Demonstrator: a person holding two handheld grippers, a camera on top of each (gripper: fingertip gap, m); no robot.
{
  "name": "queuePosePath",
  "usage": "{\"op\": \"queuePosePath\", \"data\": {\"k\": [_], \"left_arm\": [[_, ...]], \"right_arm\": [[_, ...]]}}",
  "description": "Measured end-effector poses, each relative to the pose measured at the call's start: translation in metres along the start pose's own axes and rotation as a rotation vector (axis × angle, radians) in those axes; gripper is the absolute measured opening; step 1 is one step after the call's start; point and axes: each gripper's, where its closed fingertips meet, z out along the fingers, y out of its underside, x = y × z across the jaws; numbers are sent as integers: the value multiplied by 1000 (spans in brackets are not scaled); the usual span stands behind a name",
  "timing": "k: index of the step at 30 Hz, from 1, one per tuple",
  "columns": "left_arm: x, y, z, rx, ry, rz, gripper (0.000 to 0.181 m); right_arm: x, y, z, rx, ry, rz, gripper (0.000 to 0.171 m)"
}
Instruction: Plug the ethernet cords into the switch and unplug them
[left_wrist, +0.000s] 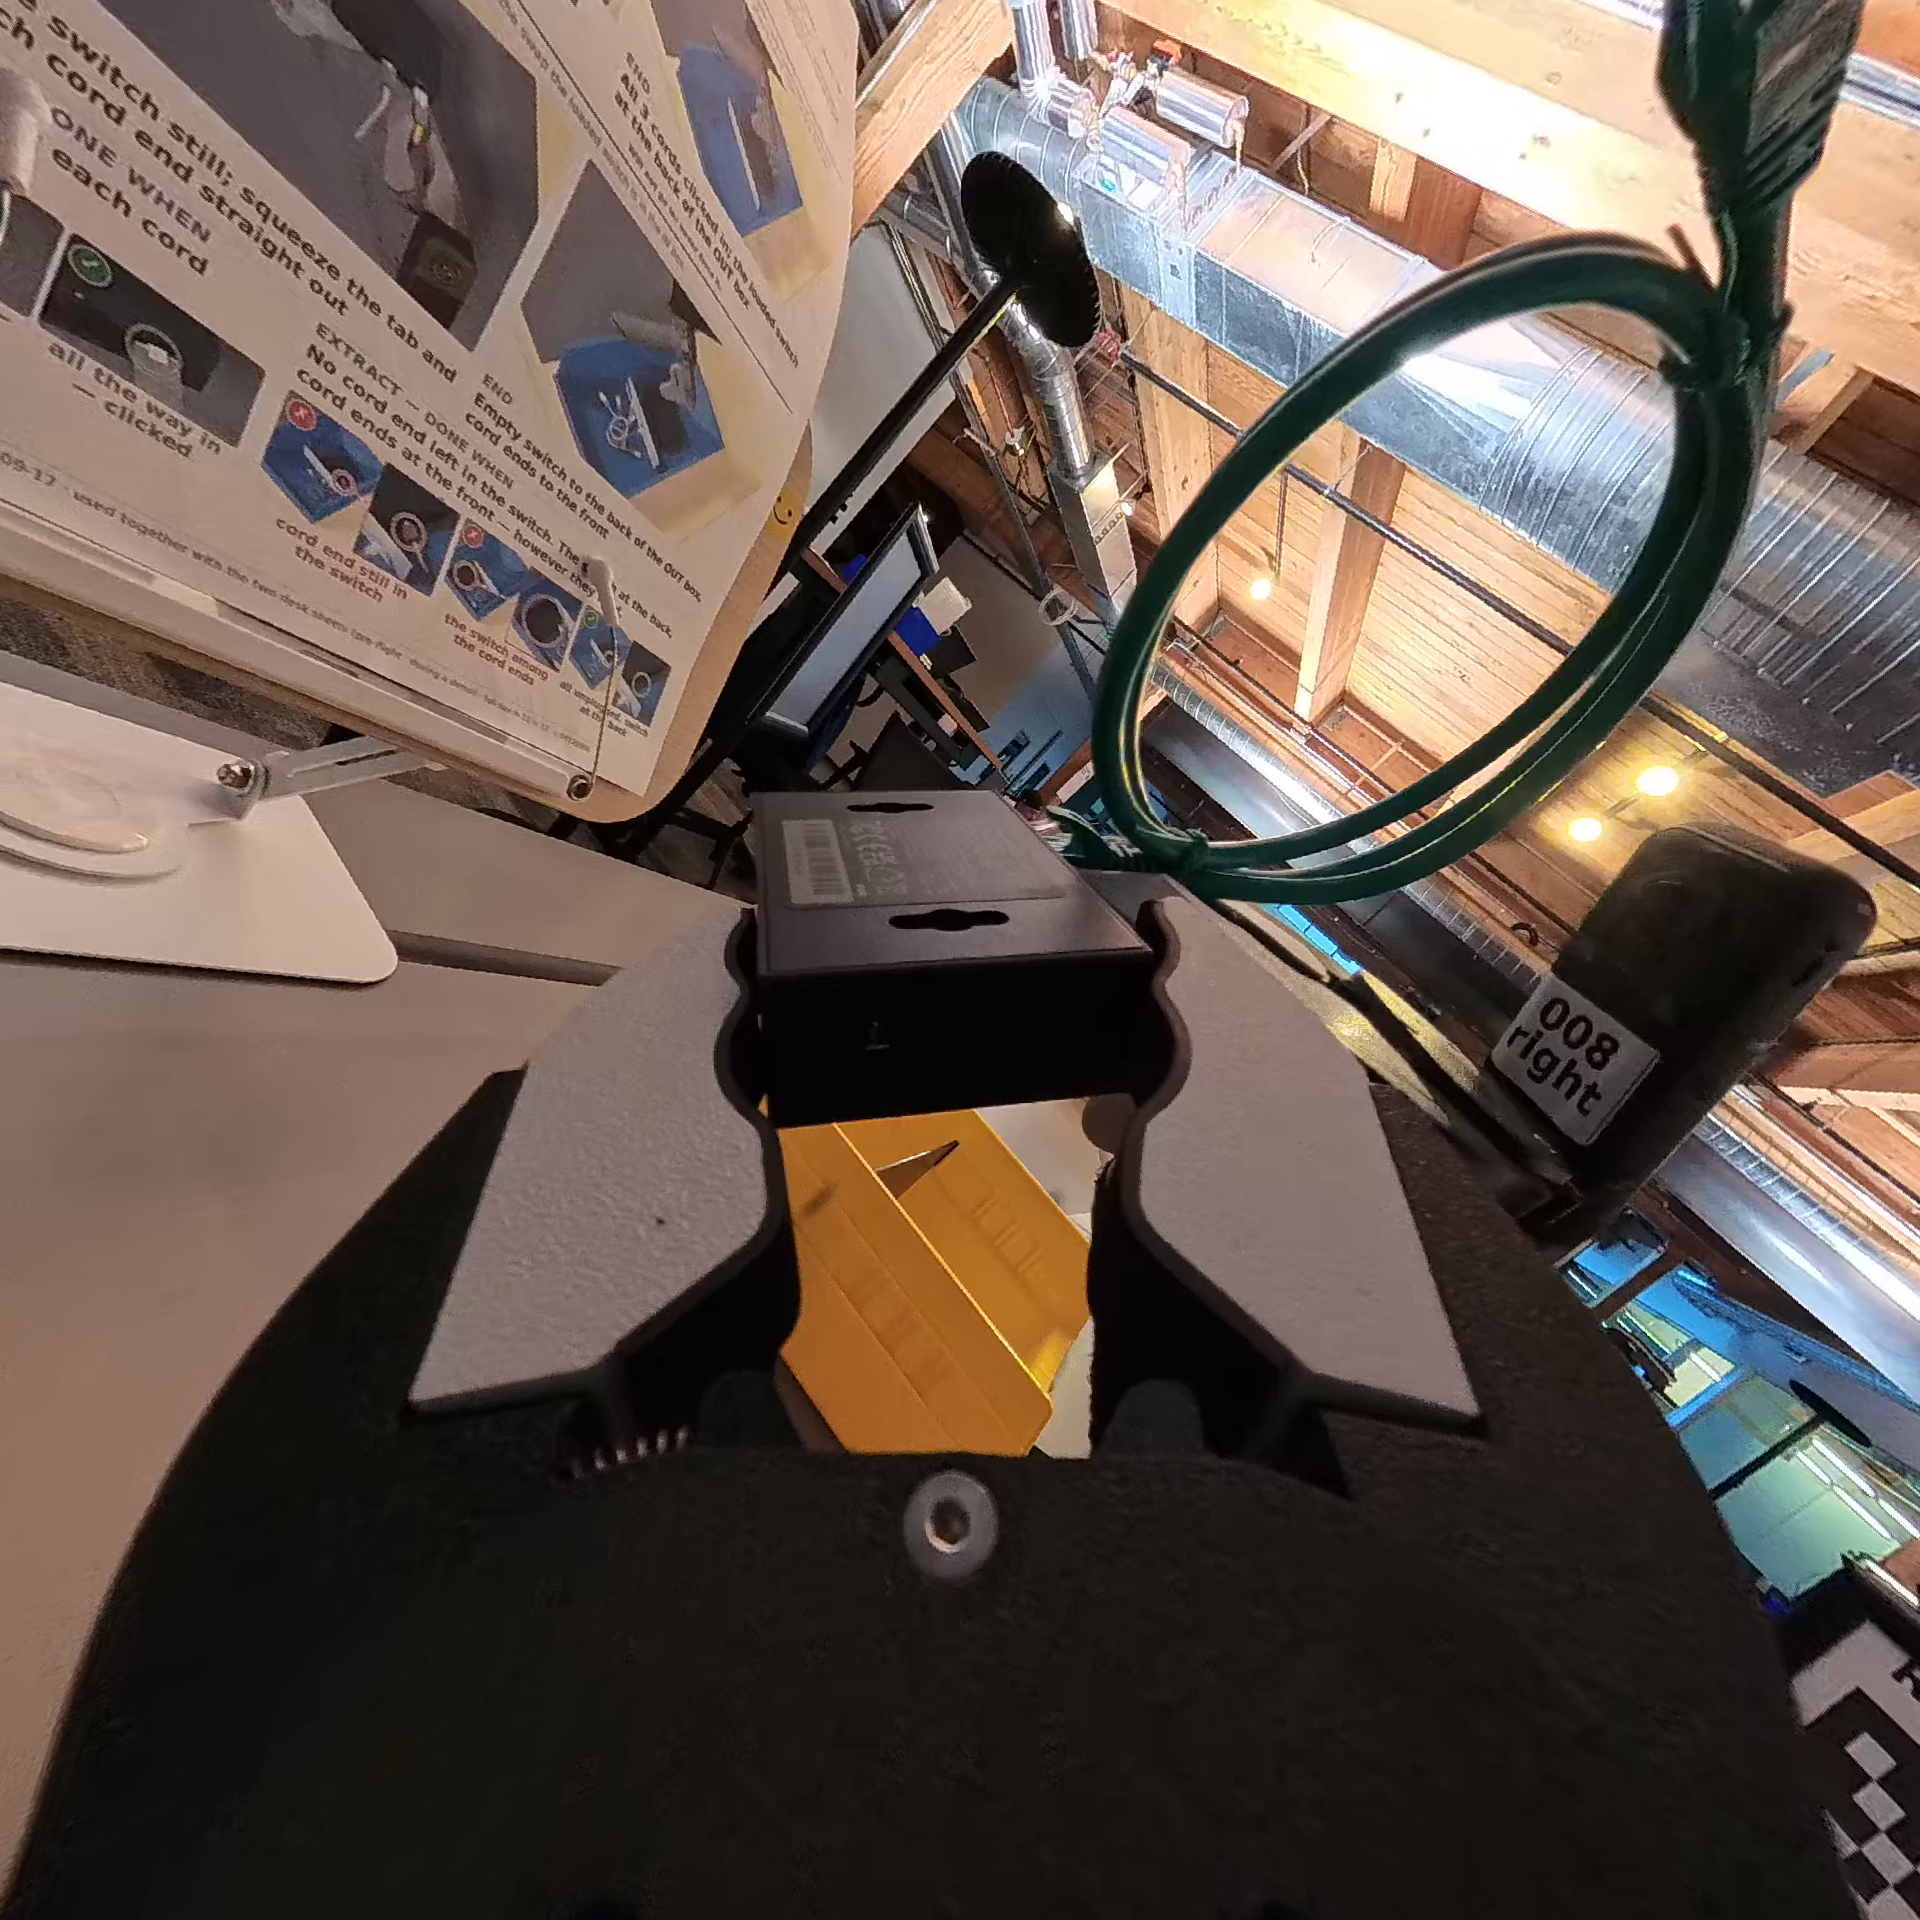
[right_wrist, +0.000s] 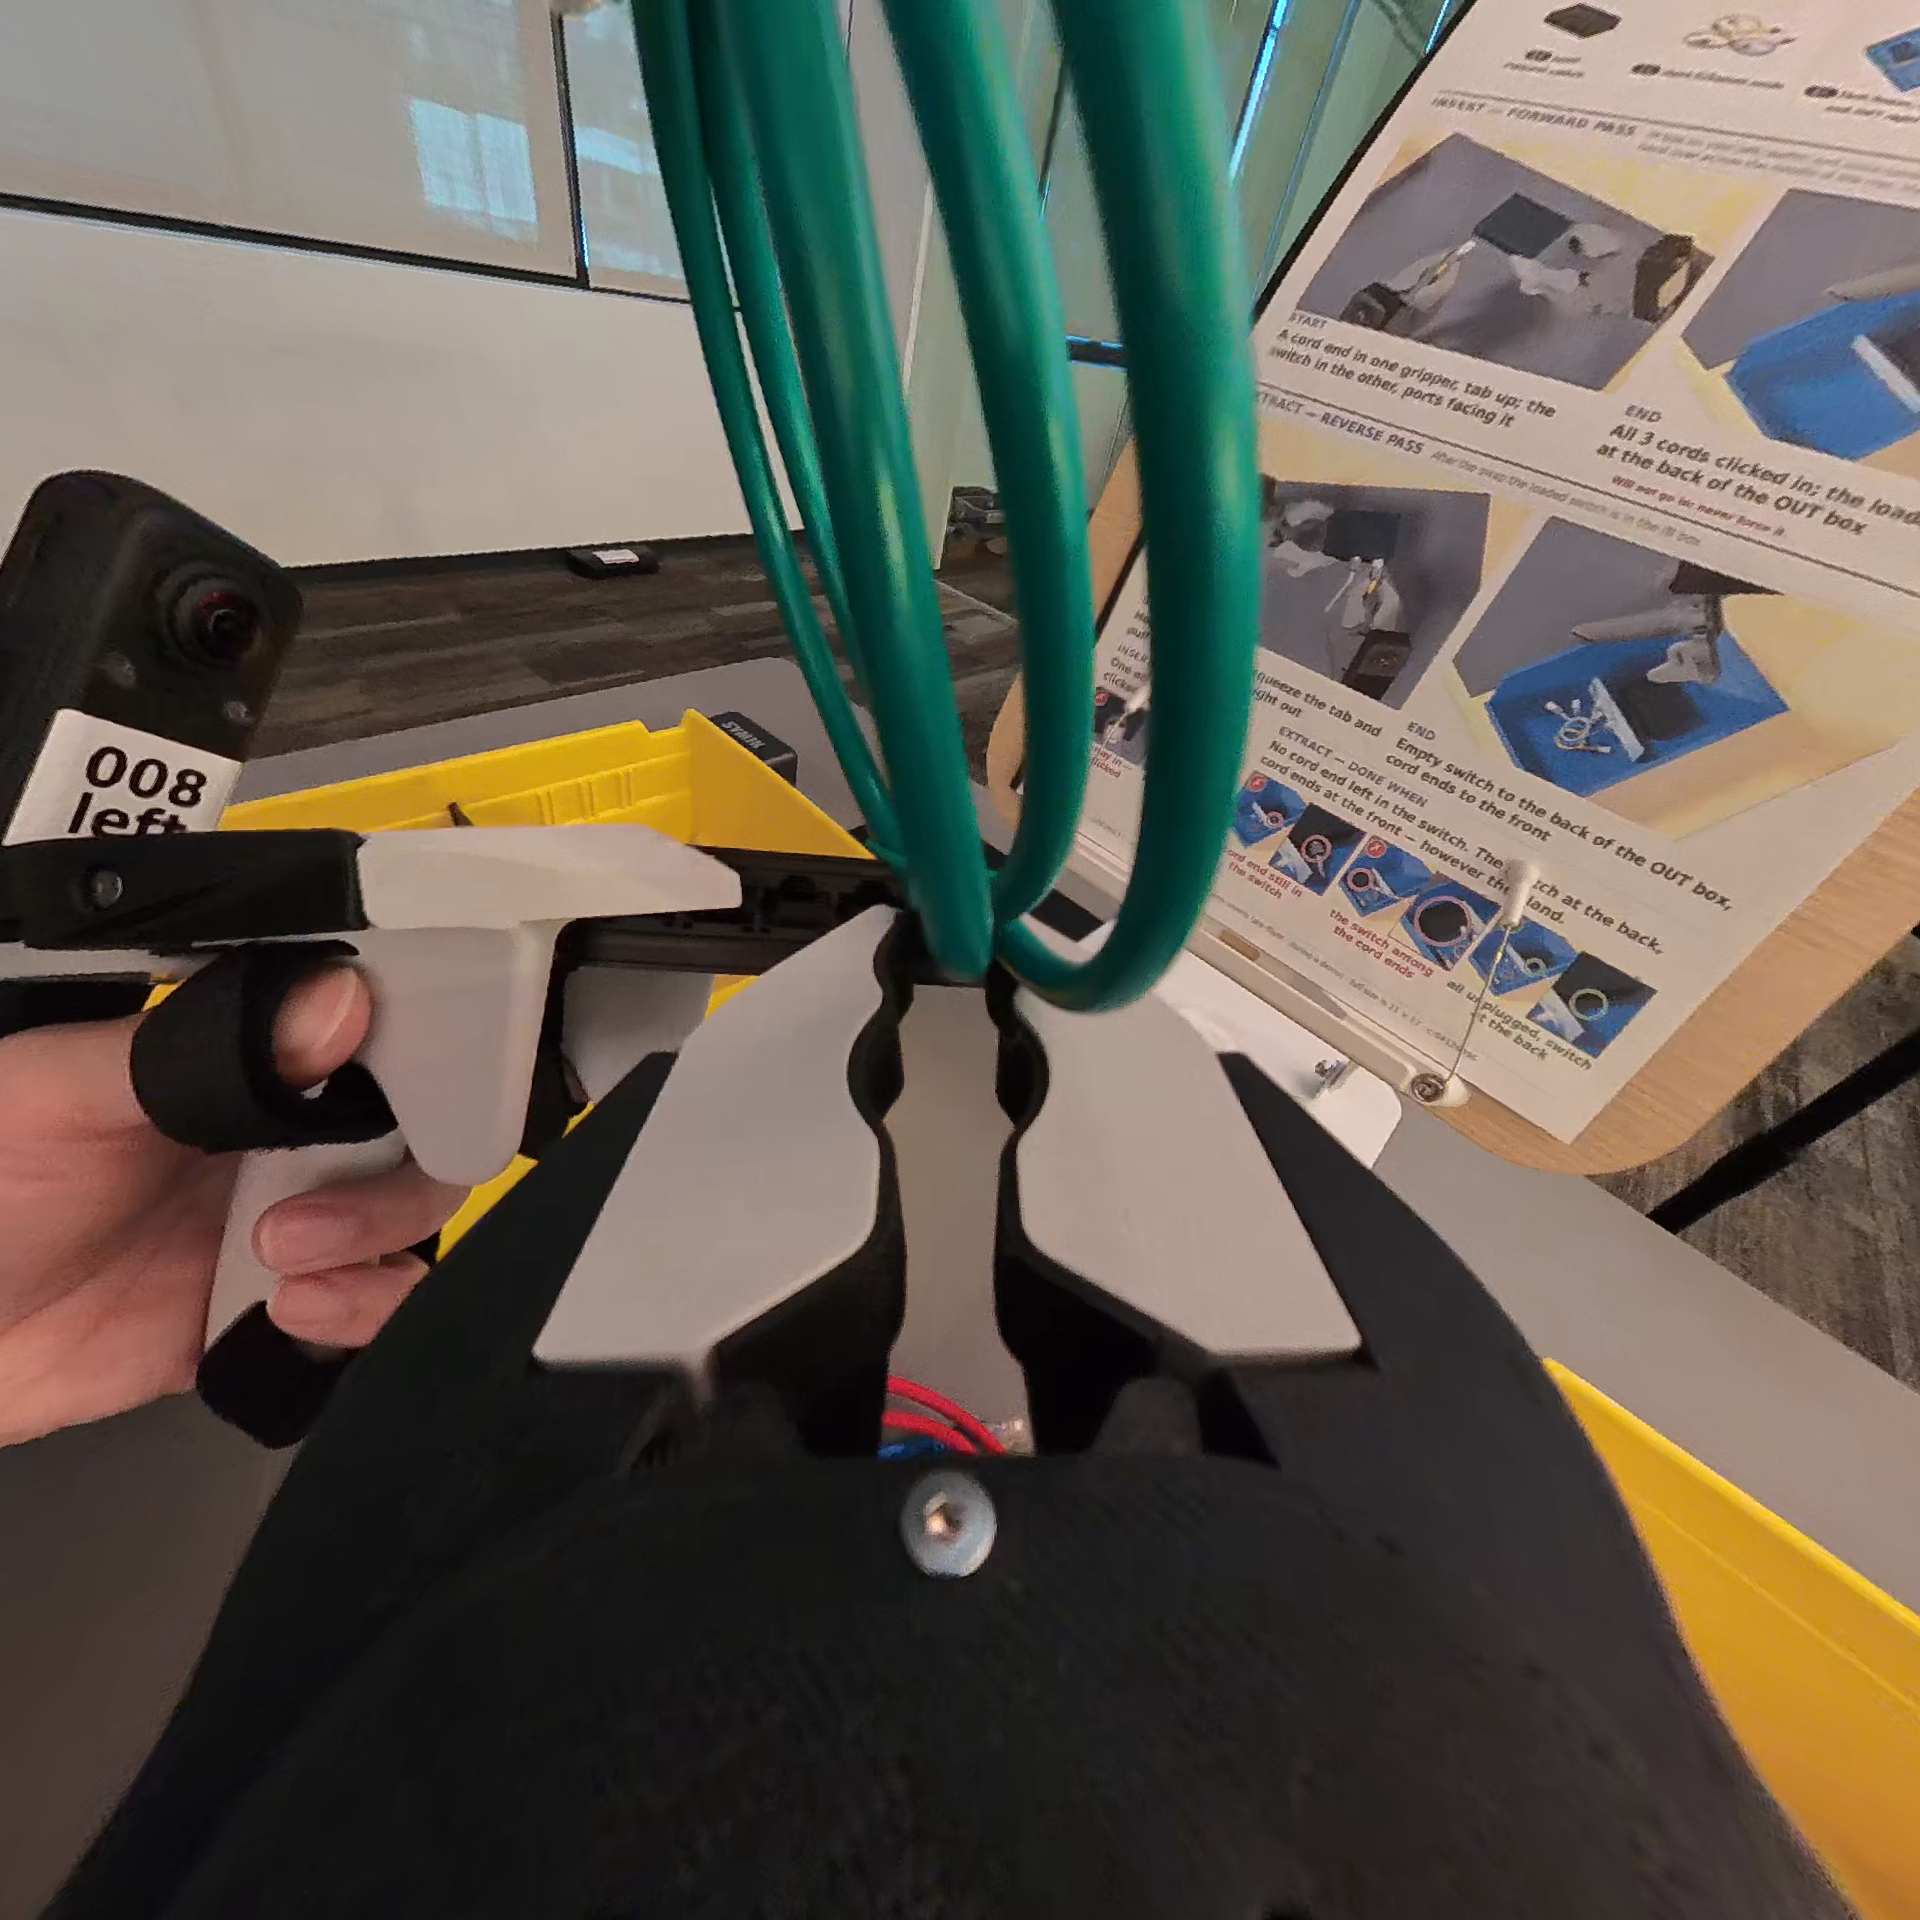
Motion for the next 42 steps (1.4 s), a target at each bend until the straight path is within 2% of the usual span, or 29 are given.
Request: {"op": "queuePosePath", "data": {"k": [8, 12, 16, 29, 42], "left_arm": [[-2, -1, 1, -2, -5, 8, 68], [-3, 1, 2, -10, -2, 30, 69], [4, 0, 2, 4, 12, 115, 68], [36, 0, 2, -18, 118, 450, 68], [40, -8, -1, -8, 81, 523, 68]], "right_arm": [[3, 0, 3, 3, 23, -69, 17], [3, 2, 3, 2, -10, -36, 13], [3, -2, -1, 23, -22, -22, 13], [-2, -25, -28, 133, 10, -157, 13], [-5, -31, -27, 200, -10, -137, 14]]}}
